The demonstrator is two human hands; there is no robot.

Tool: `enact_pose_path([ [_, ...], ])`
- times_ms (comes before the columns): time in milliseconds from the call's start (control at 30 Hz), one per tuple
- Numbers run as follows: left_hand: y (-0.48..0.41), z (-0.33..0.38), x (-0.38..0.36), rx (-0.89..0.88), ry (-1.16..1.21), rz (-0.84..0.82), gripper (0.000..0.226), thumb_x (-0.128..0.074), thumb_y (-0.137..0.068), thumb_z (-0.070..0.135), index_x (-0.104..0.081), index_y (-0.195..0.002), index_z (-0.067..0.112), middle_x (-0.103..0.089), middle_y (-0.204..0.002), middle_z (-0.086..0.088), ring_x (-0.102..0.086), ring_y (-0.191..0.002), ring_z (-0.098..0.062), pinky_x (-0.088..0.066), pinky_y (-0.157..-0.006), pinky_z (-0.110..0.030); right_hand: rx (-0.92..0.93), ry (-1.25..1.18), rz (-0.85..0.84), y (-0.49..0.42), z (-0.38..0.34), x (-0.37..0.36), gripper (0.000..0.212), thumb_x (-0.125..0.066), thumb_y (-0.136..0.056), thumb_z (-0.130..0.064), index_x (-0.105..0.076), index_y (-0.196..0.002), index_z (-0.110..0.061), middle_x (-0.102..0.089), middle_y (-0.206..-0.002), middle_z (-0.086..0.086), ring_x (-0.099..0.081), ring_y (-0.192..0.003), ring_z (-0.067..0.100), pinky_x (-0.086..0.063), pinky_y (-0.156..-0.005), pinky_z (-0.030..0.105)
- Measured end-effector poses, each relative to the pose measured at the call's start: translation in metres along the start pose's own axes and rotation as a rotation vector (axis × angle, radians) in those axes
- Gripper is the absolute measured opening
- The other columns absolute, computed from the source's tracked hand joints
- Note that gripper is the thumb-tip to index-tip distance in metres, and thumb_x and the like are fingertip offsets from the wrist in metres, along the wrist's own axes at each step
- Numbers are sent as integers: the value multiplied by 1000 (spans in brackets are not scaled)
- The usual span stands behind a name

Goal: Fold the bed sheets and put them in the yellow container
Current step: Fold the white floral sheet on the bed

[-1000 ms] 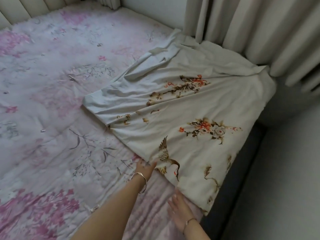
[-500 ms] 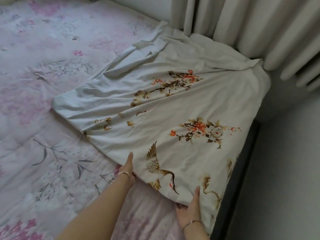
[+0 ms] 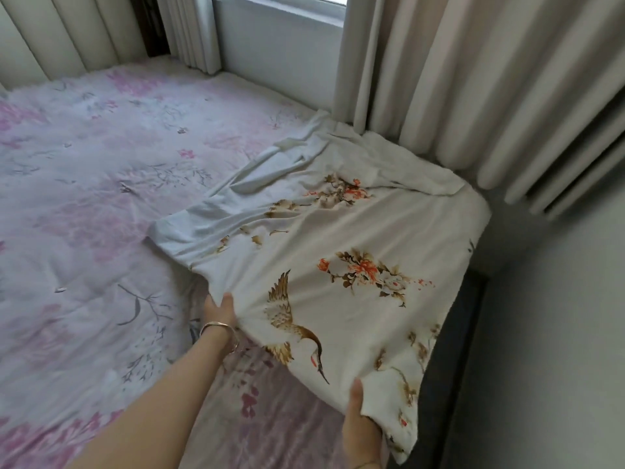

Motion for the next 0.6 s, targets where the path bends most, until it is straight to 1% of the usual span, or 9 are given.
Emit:
enact_pose_path([
  [33,3,2,20,-20,1,7,42,-46,-96,12,-41,-136,-1,-47,-137,-19,-46,-123,-37,-35,-101,-38,36,33,-6,21,-6,-2,94,-55,-77,-66,-10,-148,-24,-10,-148,-16,-9,-134,-2,4,-102,3],
  [67,8,3,47,-43,11,0,43,-47,-96,12,-40,-136,0,-47,-137,-19,-46,-123,-37,-35,-102,-39,74,54,-6,45,-10,-4,98,-52,-74,-70,-10,-148,-23,-10,-148,-15,-8,-136,0,6,-97,-2],
  [133,16,-3,92,-55,15,2,42,-48,-95,13,-42,-135,0,-48,-136,-21,-48,-121,-38,-38,-102,-43,60,36,-60,78,-15,-5,73,-54,-92,-42,-15,-148,-15,-16,-149,-8,-10,-142,11,7,-87,-10],
  [200,33,-14,145,-35,38,24,42,-49,-95,11,-41,-134,-3,-49,-134,-24,-49,-119,-39,-39,-100,-44,66,9,-142,119,-18,-5,58,-47,-97,-21,-20,-147,-12,-19,-151,-4,-12,-143,17,1,-95,0],
  [300,64,-36,217,-64,38,15,43,-50,-94,5,-39,-134,-6,-47,-134,-25,-47,-121,-40,-36,-100,-41,26,47,-168,180,-9,-9,55,-45,-97,-26,-25,-147,-13,-24,-154,3,-19,-142,21,-10,-110,19],
  [367,84,-50,256,-71,30,20,43,-50,-93,3,-40,-134,-8,-48,-133,-27,-48,-120,-40,-36,-99,-41,-21,71,-167,219,5,-9,59,-47,-94,-34,-29,-146,-12,-29,-152,4,-24,-141,23,-14,-114,26],
  [433,98,-63,284,-60,24,12,42,-52,-92,2,-42,-132,-8,-50,-131,-27,-50,-118,-40,-38,-97,-40,-62,122,-141,249,23,-3,59,-46,-95,-33,-28,-146,-10,-28,-152,5,-22,-142,24,-11,-116,28],
  [533,114,-77,298,-26,-27,-23,43,-53,-92,6,-43,-132,-7,-51,-131,-25,-51,-117,-40,-38,-98,-40,-57,126,-108,277,30,8,48,-37,-100,-10,-23,-145,-3,-20,-155,11,-17,-143,27,-8,-115,27],
  [600,122,-81,297,-37,-14,-54,45,-53,-92,7,-42,-134,-6,-49,-134,-25,-49,-119,-39,-38,-100,-40,81,275,-84,290,24,14,40,-23,-101,0,-21,-140,10,-16,-154,23,-16,-143,33,-12,-108,25],
])
Point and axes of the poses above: each hand's wrist, its own y-axis away from the middle knuckle, its own x-axis out of the back of the hand, z = x × y, the point moved 1 cm from there along -y, towards the middle knuckle
